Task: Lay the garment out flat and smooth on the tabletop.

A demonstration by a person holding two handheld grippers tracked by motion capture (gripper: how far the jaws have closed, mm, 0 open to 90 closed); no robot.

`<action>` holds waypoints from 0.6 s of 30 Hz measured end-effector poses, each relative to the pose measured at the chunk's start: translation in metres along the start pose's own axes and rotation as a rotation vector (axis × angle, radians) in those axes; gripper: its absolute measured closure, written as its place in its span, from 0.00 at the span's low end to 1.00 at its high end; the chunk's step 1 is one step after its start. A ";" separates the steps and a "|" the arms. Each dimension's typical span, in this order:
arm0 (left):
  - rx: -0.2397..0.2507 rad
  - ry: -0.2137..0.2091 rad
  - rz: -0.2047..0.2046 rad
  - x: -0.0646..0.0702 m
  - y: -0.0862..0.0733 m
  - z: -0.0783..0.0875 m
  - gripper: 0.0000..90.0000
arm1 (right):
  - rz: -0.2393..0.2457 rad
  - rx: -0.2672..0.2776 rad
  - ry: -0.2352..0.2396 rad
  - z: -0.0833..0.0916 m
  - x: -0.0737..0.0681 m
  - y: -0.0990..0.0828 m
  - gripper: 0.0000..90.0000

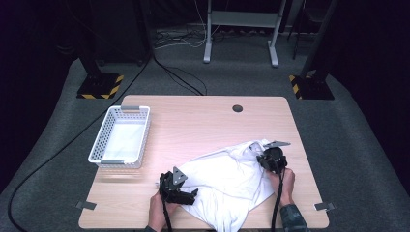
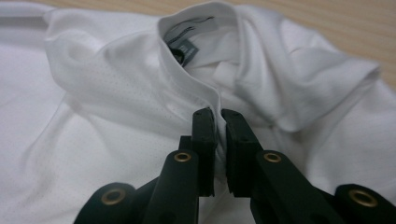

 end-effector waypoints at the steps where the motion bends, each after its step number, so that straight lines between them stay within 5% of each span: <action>1: 0.000 0.000 0.001 0.000 0.000 0.000 0.04 | -0.003 -0.001 -0.005 0.000 0.003 0.002 0.93; 8: 0.001 -0.001 0.001 0.000 0.000 0.000 0.04 | -0.019 0.016 -0.034 0.000 0.018 0.022 0.92; 13: 0.001 0.001 0.000 0.000 0.000 0.000 0.04 | -0.023 -0.002 -0.023 0.006 0.016 0.010 0.60; 18: 0.000 0.001 0.001 0.000 0.000 0.000 0.04 | -0.047 0.033 -0.031 0.037 0.018 -0.016 0.34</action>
Point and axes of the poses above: each handheld gripper's, and its own axes: z roughly backward along the jaws, y roughly out of its top, x roughly to its right, the point moved 6 cm from there along -z, roughly forward along the jaws, and after that the axes turned 7 degrees about -y, right-handed, at the moved point
